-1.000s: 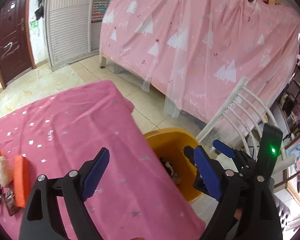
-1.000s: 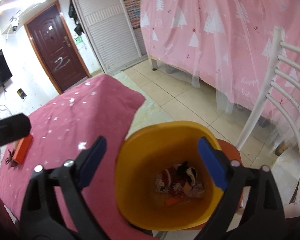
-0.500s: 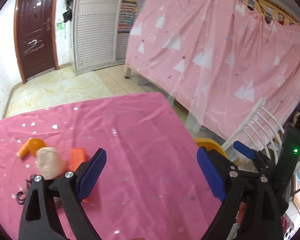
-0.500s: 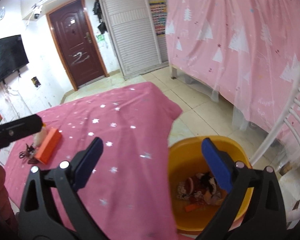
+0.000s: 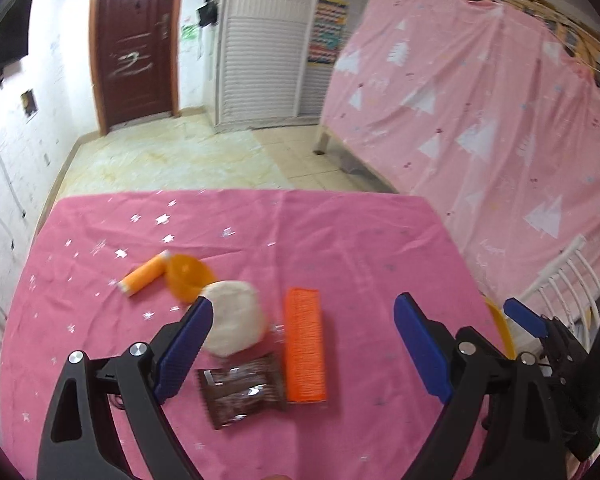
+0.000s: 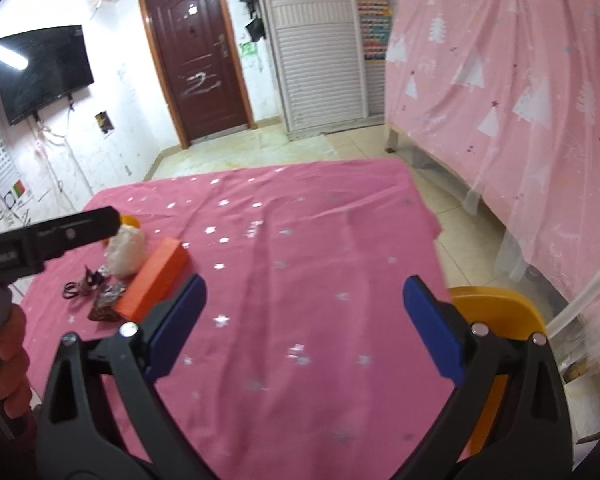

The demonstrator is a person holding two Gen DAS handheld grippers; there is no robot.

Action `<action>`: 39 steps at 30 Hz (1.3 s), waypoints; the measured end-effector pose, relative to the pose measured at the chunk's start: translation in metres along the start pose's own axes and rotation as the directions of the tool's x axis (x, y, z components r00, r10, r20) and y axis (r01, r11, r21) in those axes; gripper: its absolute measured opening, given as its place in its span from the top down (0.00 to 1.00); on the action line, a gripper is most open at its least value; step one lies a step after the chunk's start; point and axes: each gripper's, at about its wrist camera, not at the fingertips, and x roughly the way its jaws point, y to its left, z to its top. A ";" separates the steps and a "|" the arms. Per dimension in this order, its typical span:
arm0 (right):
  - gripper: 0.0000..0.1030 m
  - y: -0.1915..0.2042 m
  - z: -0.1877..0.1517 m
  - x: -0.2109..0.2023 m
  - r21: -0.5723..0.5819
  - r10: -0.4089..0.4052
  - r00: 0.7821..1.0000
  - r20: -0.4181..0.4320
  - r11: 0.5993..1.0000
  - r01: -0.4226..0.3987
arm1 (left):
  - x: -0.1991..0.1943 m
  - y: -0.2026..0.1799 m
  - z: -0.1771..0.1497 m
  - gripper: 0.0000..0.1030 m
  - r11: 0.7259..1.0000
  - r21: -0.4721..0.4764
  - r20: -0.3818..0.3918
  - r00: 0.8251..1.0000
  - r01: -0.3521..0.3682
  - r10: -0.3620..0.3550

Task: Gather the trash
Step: 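Move both open tools back over the table items, then grasp the white paper ball with the left gripper while the right gripper grasps the orange box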

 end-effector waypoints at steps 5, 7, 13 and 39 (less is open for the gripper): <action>0.08 0.026 -0.002 0.013 -0.034 0.032 0.999 -0.036 0.999 -0.033 | 0.014 0.028 -0.002 0.17 0.998 -0.065 -0.049 0.999 -0.018 0.015; 0.08 0.036 -0.003 0.017 -0.054 0.038 0.998 -0.051 0.998 -0.040 | 0.020 0.035 -0.003 0.17 0.997 -0.075 -0.067 0.998 -0.013 0.008; 0.08 0.059 -0.004 0.025 -0.087 0.055 0.996 -0.076 0.994 -0.062 | 0.034 0.043 -0.004 0.17 0.997 -0.082 -0.099 0.995 -0.008 0.000; 0.08 0.108 0.000 0.053 -0.139 0.114 0.980 -0.165 0.981 -0.138 | 0.073 0.056 0.000 0.53 0.995 -0.089 -0.201 0.977 0.055 -0.072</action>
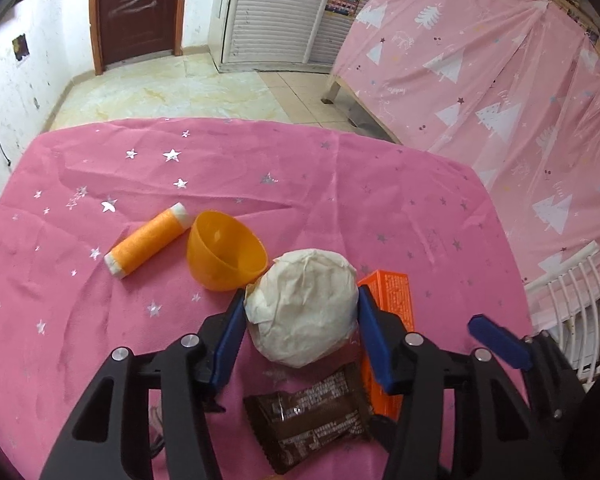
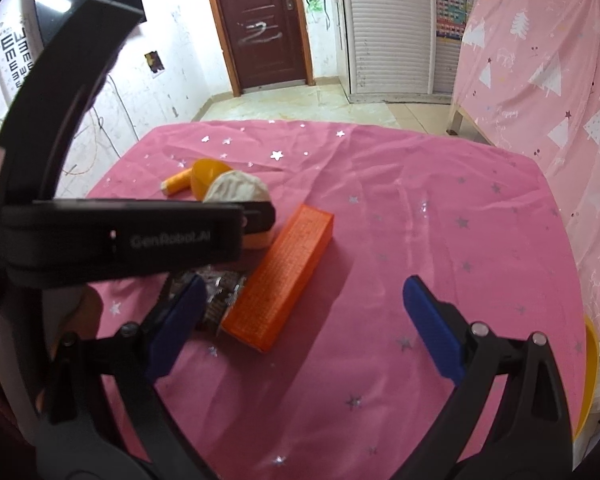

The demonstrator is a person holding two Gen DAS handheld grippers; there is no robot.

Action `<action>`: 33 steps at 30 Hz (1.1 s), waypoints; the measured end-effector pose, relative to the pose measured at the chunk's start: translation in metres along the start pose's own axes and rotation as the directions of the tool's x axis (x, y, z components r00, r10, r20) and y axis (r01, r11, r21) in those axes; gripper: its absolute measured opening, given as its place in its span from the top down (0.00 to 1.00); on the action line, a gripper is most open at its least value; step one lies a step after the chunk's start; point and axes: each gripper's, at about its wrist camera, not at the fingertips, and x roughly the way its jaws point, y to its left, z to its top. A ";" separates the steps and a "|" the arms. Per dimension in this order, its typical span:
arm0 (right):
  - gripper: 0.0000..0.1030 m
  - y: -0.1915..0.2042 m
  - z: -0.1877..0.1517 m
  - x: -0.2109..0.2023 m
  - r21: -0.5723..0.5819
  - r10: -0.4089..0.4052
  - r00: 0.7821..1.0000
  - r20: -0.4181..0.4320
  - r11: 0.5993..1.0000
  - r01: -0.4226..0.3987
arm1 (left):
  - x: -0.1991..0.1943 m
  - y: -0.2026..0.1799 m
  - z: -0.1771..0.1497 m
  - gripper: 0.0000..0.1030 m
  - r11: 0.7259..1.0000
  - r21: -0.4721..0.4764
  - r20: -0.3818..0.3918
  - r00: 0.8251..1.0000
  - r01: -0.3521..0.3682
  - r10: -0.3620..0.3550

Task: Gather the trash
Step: 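Grasp the white paper ball with the left gripper while the right gripper grasps the orange box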

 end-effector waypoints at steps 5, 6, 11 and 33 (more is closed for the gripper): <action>0.08 -0.003 0.002 0.005 0.026 -0.010 1.000 -0.014 1.000 0.010 | 0.007 -0.003 0.002 0.54 1.000 0.021 -0.010 1.000 0.001 -0.001; 0.08 -0.004 0.002 0.007 0.031 -0.007 1.000 -0.015 0.999 0.008 | 0.008 -0.004 0.002 0.55 1.000 0.023 -0.007 1.000 0.000 0.001; 0.08 -0.007 0.006 0.013 0.051 -0.015 0.999 -0.029 0.999 0.017 | 0.003 -0.003 -0.003 0.56 1.000 0.023 0.011 1.000 -0.013 0.013; 0.79 0.005 0.012 0.025 0.024 -0.059 0.996 -0.067 0.998 0.060 | -0.026 0.019 -0.011 0.55 1.000 0.001 0.070 0.997 -0.019 0.018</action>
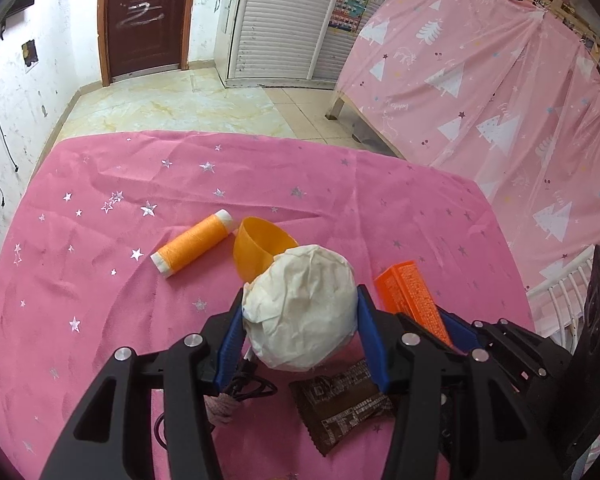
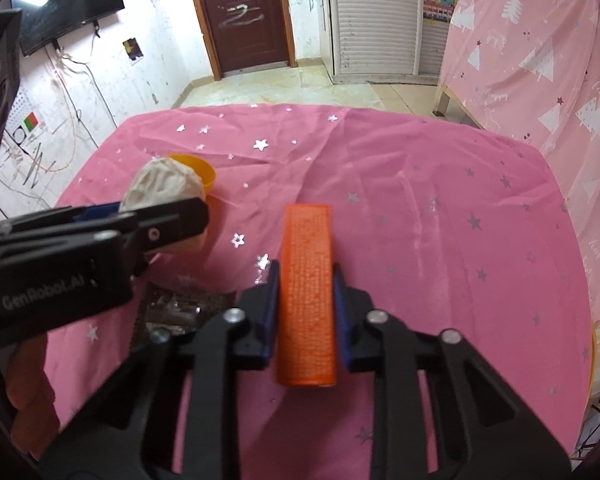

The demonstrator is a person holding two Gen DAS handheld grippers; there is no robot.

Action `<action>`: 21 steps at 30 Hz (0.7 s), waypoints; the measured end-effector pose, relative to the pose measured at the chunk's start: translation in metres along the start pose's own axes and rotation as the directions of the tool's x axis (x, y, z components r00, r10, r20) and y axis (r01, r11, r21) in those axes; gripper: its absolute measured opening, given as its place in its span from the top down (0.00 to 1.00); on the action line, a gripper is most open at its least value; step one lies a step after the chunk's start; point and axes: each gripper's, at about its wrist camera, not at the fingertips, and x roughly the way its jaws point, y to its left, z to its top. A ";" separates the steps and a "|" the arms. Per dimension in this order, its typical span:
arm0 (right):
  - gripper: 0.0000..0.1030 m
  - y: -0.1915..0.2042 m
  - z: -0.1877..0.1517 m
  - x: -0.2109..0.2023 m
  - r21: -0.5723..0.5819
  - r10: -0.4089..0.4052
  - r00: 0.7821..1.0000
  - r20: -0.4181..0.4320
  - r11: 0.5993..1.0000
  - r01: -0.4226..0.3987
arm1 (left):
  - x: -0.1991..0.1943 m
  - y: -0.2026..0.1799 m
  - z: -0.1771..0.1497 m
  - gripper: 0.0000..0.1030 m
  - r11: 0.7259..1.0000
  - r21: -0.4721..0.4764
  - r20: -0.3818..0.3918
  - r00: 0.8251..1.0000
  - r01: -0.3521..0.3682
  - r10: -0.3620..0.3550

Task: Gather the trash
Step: 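Grasp the white paper ball with the left gripper while the right gripper grasps the orange box, then carry the paper ball and orange box to the yellow bin and release both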

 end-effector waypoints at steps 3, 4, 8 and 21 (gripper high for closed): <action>0.79 -0.001 0.000 -0.005 0.007 0.001 1.000 0.021 1.000 -0.001 | -0.001 -0.002 -0.002 0.55 1.000 0.008 0.003 1.000 -0.004 0.004; 0.79 -0.002 0.000 -0.008 0.011 0.004 1.000 0.030 1.000 -0.004 | -0.002 -0.002 -0.002 0.55 1.000 0.011 0.006 1.000 -0.005 0.005; 0.79 -0.015 0.000 -0.018 0.042 -0.006 0.998 0.061 0.999 0.003 | -0.009 -0.011 -0.003 0.55 0.999 0.030 0.025 1.000 -0.016 0.015; 0.79 -0.073 -0.013 -0.050 0.152 -0.054 0.990 0.128 0.988 0.034 | -0.028 -0.064 -0.011 0.55 0.988 0.145 0.081 0.996 -0.049 0.037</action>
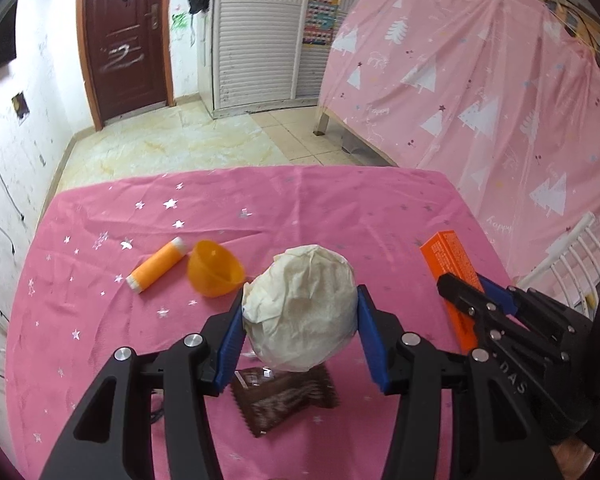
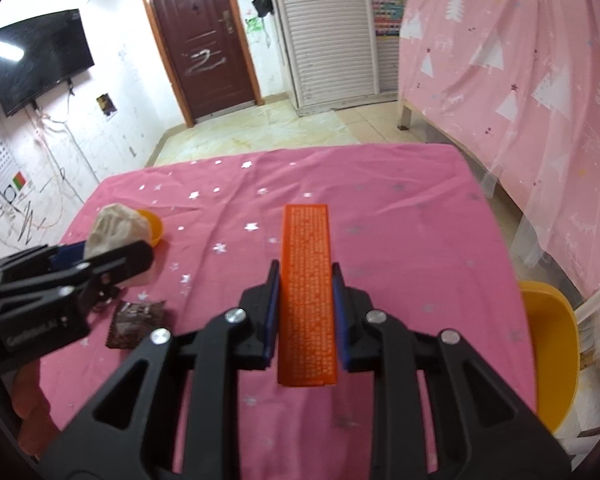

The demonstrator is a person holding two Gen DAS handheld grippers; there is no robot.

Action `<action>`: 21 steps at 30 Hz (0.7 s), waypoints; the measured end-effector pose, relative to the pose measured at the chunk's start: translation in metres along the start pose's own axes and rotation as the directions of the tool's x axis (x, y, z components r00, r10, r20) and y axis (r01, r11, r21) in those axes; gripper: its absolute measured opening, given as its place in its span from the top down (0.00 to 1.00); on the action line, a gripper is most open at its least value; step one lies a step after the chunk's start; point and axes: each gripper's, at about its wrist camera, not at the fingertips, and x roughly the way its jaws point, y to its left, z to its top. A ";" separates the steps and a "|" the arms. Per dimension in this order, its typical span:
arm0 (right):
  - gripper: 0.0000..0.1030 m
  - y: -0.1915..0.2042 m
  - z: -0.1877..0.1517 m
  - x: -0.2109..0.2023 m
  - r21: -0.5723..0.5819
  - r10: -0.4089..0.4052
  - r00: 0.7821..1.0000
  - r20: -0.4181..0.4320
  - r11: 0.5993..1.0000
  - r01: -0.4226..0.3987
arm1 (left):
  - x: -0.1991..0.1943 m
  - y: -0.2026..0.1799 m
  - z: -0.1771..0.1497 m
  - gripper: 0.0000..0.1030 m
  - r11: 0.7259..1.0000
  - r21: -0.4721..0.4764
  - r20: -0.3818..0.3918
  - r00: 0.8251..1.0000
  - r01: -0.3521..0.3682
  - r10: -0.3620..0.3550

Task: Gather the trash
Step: 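Carry the paper ball and orange box to the yellow bin and release both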

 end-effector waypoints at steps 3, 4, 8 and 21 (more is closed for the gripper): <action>0.79 -0.011 -0.001 -0.005 0.019 -0.003 1.000 0.014 1.000 0.003 | -0.003 -0.015 0.002 0.55 1.000 0.027 0.006 1.000 0.000 0.000; 0.79 -0.015 -0.002 -0.008 0.024 -0.007 1.000 0.019 1.000 0.007 | -0.003 -0.019 0.002 0.55 0.999 0.036 0.008 1.000 -0.002 0.001; 0.79 -0.033 -0.006 -0.018 0.049 -0.029 0.999 0.043 0.998 0.027 | -0.005 -0.037 0.001 0.55 0.997 0.080 0.017 1.000 -0.020 0.019; 0.79 -0.126 -0.025 -0.063 0.210 -0.111 0.987 0.120 0.974 0.084 | -0.007 -0.118 -0.002 0.55 0.978 0.210 0.005 1.000 0.008 -0.009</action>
